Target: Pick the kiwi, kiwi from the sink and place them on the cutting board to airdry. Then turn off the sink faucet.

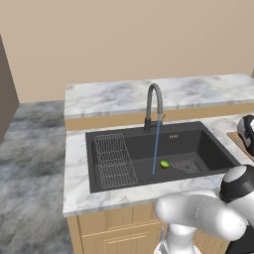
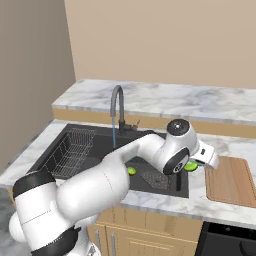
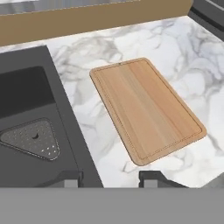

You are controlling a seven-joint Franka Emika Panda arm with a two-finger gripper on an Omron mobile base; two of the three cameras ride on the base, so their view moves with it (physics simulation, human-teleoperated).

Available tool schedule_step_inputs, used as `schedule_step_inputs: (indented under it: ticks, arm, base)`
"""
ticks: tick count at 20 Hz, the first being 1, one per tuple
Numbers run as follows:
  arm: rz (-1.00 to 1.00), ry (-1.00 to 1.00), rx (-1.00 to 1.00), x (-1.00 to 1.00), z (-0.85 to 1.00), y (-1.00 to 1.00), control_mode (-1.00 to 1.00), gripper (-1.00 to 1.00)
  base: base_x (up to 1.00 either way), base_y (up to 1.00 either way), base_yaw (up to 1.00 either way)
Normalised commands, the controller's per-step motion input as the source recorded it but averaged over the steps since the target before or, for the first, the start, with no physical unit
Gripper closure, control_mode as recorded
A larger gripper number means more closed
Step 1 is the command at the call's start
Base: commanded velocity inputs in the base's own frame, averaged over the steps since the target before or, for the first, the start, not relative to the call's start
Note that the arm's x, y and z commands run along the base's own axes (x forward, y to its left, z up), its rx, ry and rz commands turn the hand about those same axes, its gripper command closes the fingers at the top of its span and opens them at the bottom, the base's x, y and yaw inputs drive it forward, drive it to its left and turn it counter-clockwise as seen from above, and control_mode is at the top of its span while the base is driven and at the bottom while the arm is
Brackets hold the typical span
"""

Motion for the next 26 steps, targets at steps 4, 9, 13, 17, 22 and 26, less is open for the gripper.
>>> schedule_step_inputs:
  ticks: [4,9,13,17,22,26]
  arm:
    - [0.0,0.0,0.0,0.43,-0.04,-0.54,-1.0,1.0]
    - [0.0,0.0,0.01,0.24,-0.05,-0.49,-1.0,1.0]
    - [0.0,0.0,0.02,0.07,-0.18,-0.32,-1.0,1.0]
    - [0.0,0.0,0.04,0.03,-0.38,-0.24,-1.0,1.0]
    - [0.01,0.0,0.02,0.06,-0.35,-0.15,-1.0,1.0]
    - [0.0,0.0,0.0,0.1,-0.1,-0.11,-1.0,1.0]
  base:
    - [0.0,0.0,0.0]
    - [0.0,0.0,0.0]
    - [0.0,0.0,0.0]
    - [0.0,0.0,0.0]
    - [0.0,0.0,0.0]
    - [0.0,0.0,0.0]
